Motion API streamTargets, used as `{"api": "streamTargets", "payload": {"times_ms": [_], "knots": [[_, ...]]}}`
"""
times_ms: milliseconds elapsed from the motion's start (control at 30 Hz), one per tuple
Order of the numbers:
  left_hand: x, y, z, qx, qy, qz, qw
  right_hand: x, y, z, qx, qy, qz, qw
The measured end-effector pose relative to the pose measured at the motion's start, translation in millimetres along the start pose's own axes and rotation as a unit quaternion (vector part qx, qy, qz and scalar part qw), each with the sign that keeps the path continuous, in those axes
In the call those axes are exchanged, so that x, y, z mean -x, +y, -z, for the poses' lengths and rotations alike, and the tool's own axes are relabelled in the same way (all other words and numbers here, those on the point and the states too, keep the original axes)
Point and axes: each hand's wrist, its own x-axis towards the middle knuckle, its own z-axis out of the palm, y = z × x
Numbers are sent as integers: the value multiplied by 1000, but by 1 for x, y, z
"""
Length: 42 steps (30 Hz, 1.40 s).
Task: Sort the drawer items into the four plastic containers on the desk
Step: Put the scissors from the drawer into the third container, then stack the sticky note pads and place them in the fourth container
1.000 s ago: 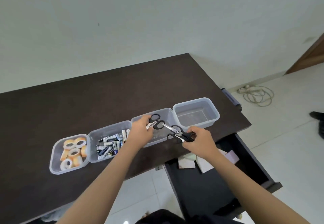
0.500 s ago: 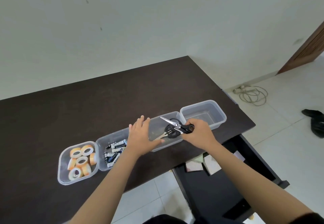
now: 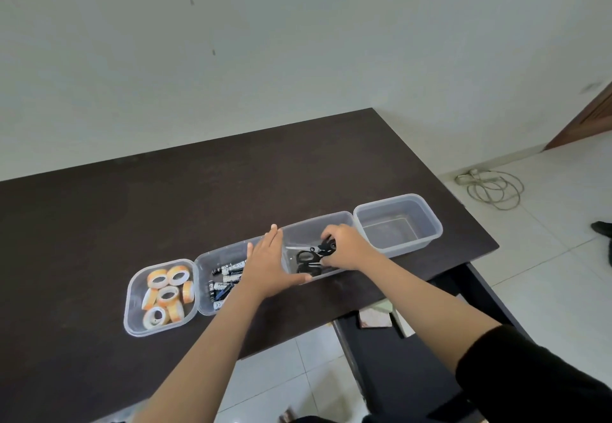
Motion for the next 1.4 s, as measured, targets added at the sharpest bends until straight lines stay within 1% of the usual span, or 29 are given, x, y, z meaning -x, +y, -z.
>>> {"api": "streamTargets", "payload": {"times_ms": [100, 167, 267, 333, 400, 467, 567, 667, 767, 833, 900, 967, 1067, 1133, 1267, 1400], "knots": [[2, 1, -1, -4, 2, 2, 1000, 3, 8, 2, -37, 31, 35, 998], [5, 6, -3, -14, 22, -8, 1000, 8, 14, 5, -61, 73, 66, 993], [14, 19, -13, 0, 82, -44, 996, 20, 27, 13, -81, 162, 115, 977], [23, 32, -26, 34, 134, -81, 987, 33, 39, 18, -92, 222, 138, 961], [34, 50, -45, 70, 175, -117, 975, 47, 56, 21, -87, 262, 154, 949], [46, 71, -67, 101, 178, -131, 970, 65, 76, 20, -72, 273, 153, 947], [57, 99, -109, 123, 128, -154, 972, 94, 115, 13, -40, 271, 136, 952], [60, 116, -155, 110, 43, -154, 981, 123, 160, -3, -10, 204, 124, 971], [57, 126, -190, 88, -44, -109, 989, 140, 203, -19, 29, 87, 83, 992], [48, 131, -208, 60, -97, -62, 991, 142, 224, -24, 63, -9, 48, 997], [35, 135, -221, 11, -144, -2, 989, 139, 238, -28, 81, -93, 32, 992], [23, 138, -231, -35, -167, 51, 984, 133, 245, -31, 81, -144, 31, 986], [11, 139, -247, -57, -182, 105, 976, 121, 252, -40, 110, -186, 46, 975], [10, 139, -258, -65, -196, 121, 971, 113, 256, -46, 139, -206, 42, 968], [22, 143, -269, -81, -187, 132, 970, 104, 262, -58, 199, -216, 49, 955], [40, 146, -276, -85, -182, 121, 972, 109, 269, -65, 207, -210, 45, 955]]}}
